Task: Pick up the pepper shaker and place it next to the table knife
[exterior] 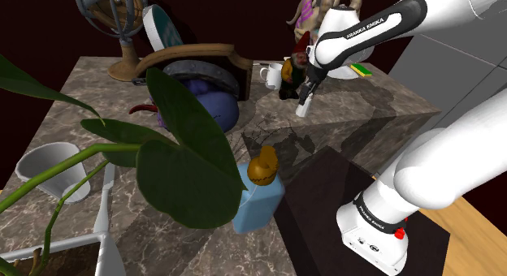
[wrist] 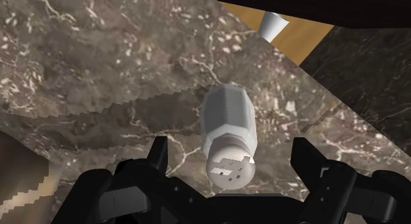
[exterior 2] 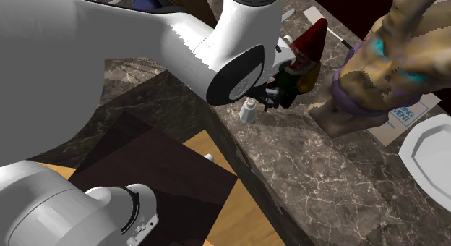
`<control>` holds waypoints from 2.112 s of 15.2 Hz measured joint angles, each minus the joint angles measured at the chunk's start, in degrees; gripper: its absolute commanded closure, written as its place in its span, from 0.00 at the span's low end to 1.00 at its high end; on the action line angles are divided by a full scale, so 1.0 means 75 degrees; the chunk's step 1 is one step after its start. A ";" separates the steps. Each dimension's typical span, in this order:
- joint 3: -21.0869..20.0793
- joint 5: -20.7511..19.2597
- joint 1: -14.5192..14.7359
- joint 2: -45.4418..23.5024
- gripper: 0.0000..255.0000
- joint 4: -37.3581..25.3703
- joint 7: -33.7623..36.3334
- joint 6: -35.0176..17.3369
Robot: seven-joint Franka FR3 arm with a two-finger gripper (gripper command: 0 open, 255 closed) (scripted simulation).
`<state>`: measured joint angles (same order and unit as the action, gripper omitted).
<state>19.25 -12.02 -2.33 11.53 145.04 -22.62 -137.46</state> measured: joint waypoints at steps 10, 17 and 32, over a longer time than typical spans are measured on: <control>0.0000 0.0001 0.0000 0.0001 1.00 -0.0003 0.0000 -0.0003; -0.0064 -0.0032 -0.0006 0.0374 1.00 -0.0220 0.0012 0.0585; -0.0246 0.0005 0.0012 0.1108 1.00 -0.1173 -0.0046 0.2264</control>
<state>17.41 -11.98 -2.24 19.84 136.24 -22.96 -120.49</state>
